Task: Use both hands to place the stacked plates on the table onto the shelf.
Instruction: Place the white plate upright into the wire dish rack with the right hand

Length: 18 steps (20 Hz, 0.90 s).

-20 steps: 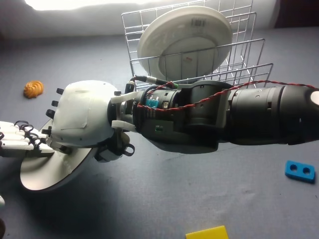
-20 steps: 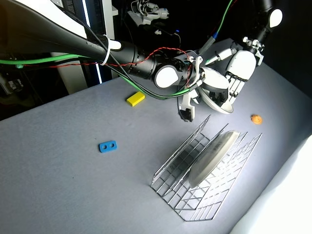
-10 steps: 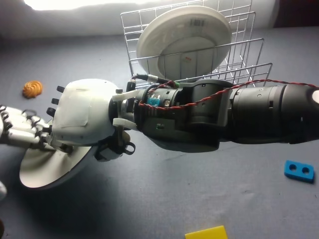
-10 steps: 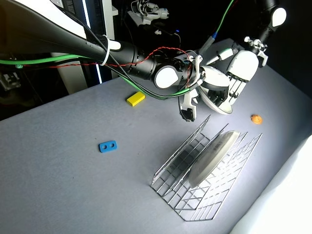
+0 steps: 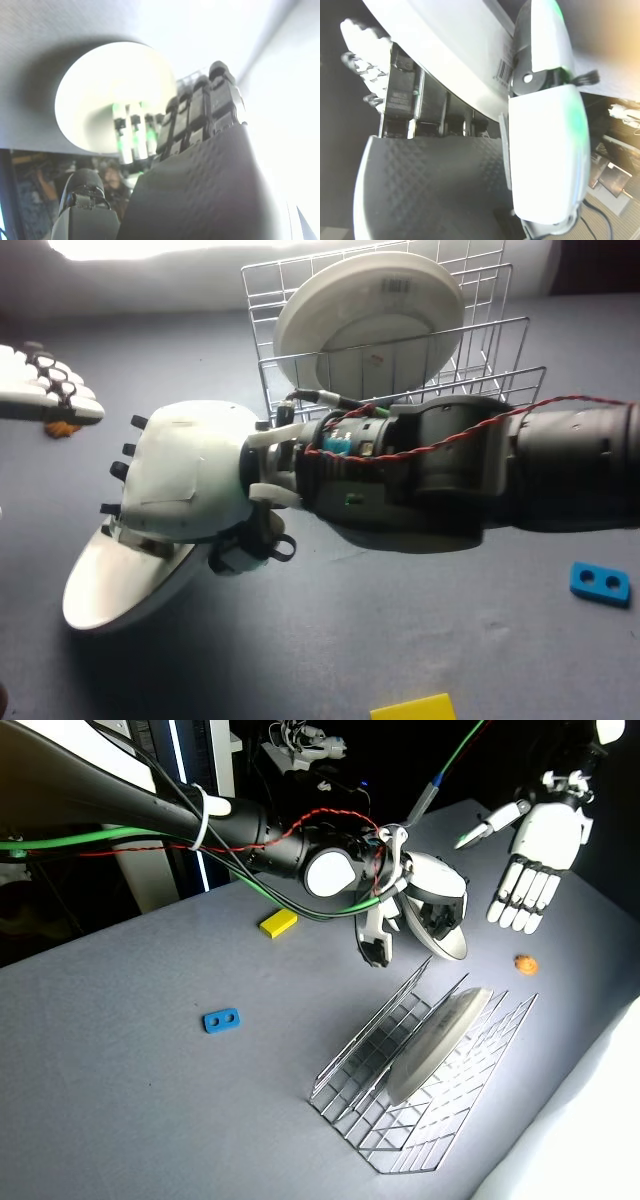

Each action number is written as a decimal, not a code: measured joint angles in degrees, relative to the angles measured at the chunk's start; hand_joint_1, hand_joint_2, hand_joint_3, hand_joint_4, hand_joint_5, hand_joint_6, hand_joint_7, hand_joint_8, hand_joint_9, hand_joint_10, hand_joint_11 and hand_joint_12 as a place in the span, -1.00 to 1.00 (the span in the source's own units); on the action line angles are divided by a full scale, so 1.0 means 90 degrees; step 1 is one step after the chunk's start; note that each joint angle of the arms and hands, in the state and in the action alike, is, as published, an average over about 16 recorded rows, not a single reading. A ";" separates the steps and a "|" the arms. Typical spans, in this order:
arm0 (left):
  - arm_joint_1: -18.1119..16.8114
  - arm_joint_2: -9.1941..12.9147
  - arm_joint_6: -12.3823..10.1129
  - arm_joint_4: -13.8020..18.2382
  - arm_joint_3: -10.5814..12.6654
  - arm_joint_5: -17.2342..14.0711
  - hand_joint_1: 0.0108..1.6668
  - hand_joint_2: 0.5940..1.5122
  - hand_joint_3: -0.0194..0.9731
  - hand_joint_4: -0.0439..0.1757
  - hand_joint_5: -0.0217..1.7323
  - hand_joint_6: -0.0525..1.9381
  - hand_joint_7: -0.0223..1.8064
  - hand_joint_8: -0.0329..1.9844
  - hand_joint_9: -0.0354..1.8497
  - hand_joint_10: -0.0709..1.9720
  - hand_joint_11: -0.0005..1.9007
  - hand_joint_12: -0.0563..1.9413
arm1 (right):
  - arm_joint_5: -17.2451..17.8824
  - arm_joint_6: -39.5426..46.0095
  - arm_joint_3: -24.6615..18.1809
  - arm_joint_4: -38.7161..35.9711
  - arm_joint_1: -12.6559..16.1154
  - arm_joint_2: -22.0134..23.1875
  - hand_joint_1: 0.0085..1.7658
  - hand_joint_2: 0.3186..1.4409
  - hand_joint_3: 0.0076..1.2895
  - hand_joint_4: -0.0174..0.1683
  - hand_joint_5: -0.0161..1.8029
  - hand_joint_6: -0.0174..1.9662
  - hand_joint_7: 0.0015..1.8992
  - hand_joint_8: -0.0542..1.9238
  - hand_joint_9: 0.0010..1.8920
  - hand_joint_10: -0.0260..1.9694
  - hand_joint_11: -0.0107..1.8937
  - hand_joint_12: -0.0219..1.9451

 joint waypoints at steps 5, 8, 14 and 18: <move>-0.0427 0.0108 -0.0254 0.0176 0.0136 -0.0165 -1.00 -0.08 -0.92 -0.62 -0.95 -0.94 -0.95 -0.96 -0.94 -0.99 -0.98 -0.93 | -0.0204 0.0007 -0.0691 0.0202 0.0209 0.0619 0.39 0.13 -0.99 -0.79 0.00 -0.14 0.08 -0.18 0.30 -0.93 -0.14 0.03; -0.0730 0.0155 -0.0342 0.0370 0.0166 -0.0262 -1.00 -0.08 -0.92 -0.62 -0.95 -0.94 -0.95 -0.96 -0.94 -0.99 -0.98 -0.93 | -0.0343 0.0012 -0.1124 0.0359 0.0378 0.1038 0.40 0.14 -0.99 -0.79 0.05 -0.11 0.10 -0.19 0.27 -0.81 -0.15 0.06; -0.1379 0.0218 -0.0455 0.0794 0.0191 -0.0366 -1.00 -0.08 -0.92 -0.61 -0.95 -0.94 -0.95 -0.96 -0.95 -0.99 -0.98 -0.93 | -0.0562 0.0450 -0.1836 0.0364 0.0745 0.1868 0.44 0.15 -0.99 -0.79 0.09 -0.03 0.06 -0.15 0.14 -0.35 -0.17 0.13; -0.1764 0.0242 -0.0480 0.1042 0.0155 -0.0407 -1.00 -0.07 -0.92 -0.60 -0.96 -0.94 -0.95 -0.96 -0.95 -0.98 -0.98 -0.93 | -0.0488 0.2092 -0.2004 -0.0751 0.0991 0.2319 0.46 0.16 -0.99 -0.81 0.07 0.03 0.01 -0.08 0.04 -0.03 -0.19 0.18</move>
